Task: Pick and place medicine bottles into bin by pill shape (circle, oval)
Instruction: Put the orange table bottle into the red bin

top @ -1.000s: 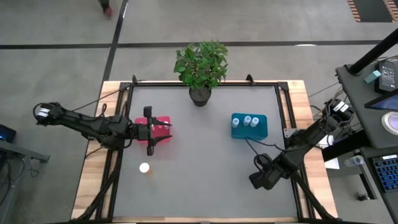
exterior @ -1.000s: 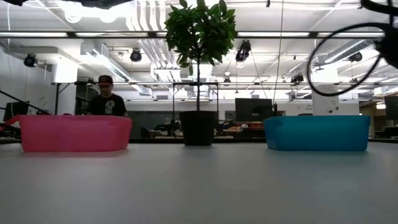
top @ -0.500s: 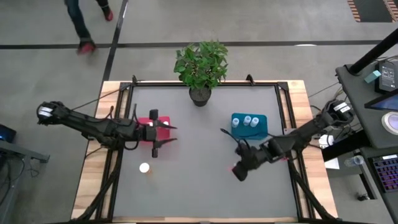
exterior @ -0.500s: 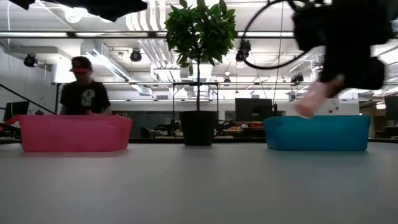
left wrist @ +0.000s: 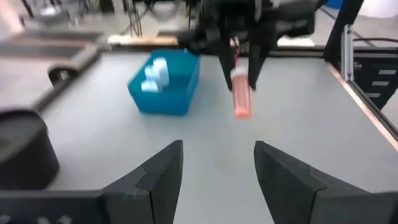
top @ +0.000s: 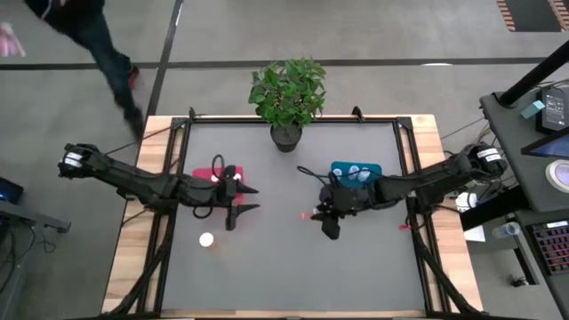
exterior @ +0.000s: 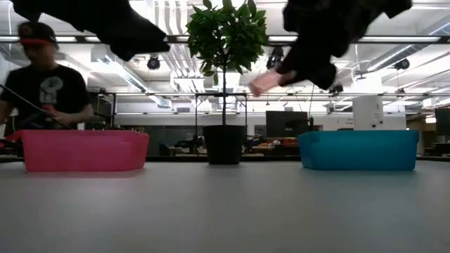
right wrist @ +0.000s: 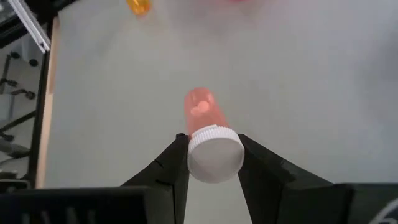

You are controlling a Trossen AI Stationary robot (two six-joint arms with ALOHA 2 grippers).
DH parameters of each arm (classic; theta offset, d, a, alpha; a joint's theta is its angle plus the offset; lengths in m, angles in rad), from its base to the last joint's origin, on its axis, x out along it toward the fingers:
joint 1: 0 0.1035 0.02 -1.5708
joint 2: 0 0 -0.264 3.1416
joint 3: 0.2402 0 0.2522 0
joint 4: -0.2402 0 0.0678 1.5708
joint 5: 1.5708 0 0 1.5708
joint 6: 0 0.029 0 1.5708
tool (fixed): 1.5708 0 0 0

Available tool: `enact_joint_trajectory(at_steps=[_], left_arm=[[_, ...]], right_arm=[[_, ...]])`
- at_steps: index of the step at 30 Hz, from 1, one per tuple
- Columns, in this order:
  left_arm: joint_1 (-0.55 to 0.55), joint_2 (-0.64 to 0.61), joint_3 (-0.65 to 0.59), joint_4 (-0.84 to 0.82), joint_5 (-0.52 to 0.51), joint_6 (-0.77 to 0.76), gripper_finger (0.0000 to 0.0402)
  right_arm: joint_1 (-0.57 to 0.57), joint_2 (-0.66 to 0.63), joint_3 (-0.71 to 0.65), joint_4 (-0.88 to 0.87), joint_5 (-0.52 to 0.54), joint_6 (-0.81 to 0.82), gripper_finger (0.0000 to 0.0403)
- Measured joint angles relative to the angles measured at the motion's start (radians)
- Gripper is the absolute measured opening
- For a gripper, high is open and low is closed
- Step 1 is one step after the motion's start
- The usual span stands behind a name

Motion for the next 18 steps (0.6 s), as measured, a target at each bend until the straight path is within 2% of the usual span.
enact_joint_trajectory(at_steps=[7,10,14,18], left_arm=[[-0.001,0.078,0.000,0.000,0.029,-0.095,0.0180],[-0.006,0.098,0.000,0.001,0.080,-0.121,0.0180],[-0.026,0.108,0.000,-0.001,0.204,-0.134,0.0180],[-0.040,0.104,0.000,-0.027,0.224,-0.175,0.0180]], right_arm=[[-0.016,0.111,0.159,-0.008,0.003,-0.245,0.0107],[-0.016,0.185,0.258,-0.038,0.003,-0.338,0.0107],[-0.016,0.290,0.399,-0.106,0.001,-0.456,0.0107],[-0.016,0.389,0.528,-0.159,0.000,-0.551,0.0107]])
